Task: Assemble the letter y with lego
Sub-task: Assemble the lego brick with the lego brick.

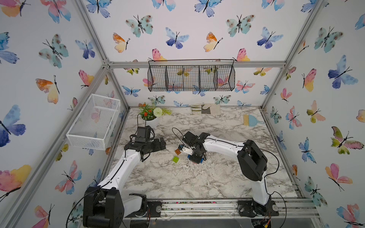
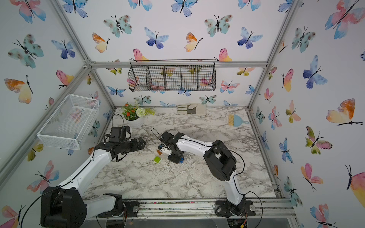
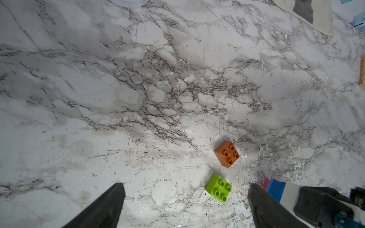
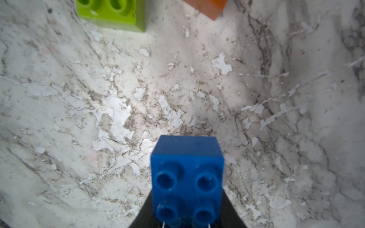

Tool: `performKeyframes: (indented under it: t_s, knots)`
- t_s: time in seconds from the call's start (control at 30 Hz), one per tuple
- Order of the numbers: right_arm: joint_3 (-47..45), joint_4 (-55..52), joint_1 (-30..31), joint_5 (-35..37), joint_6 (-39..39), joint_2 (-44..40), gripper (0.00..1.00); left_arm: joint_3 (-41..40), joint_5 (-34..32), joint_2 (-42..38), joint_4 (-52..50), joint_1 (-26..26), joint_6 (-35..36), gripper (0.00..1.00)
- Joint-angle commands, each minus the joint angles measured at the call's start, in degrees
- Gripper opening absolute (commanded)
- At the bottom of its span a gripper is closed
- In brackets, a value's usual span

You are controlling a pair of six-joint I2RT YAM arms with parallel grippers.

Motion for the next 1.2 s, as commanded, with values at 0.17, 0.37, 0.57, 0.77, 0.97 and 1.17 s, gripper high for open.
performKeyframes:
  t_s: [0.17, 0.37, 0.57, 0.77, 0.97, 1.17]
  knots:
    - [-1.08, -3.76, 0.41, -1.68, 2.55, 3.87, 0.03, 0.47, 0.51, 0.47, 0.38, 0.38, 0.58, 0.98]
    - [-1.94, -1.95, 0.66, -0.60, 4.57, 5.58, 0.04, 0.41, 0.42, 0.18, 0.39, 0.35, 0.55, 0.98]
    - [-7.86, 3.62, 1.72, -1.00, 8.26, 4.76, 0.04, 0.31, 0.21, 0.12, 0.30, 0.40, 0.11, 0.98]
    - [-10.31, 5.29, 2.25, -1.10, 9.71, 5.20, 0.04, -0.28, 0.63, -0.22, 0.73, 0.35, -0.93, 0.99]
    - [-7.84, 3.92, 2.25, -0.19, 8.99, 5.67, 0.05, -0.74, 1.23, -0.11, 0.93, 0.25, -1.31, 0.98]
    - [-6.69, 3.19, 2.25, 0.13, 9.05, 5.44, 0.21, -0.70, 0.40, -0.59, 0.74, 0.26, -1.21, 0.98]
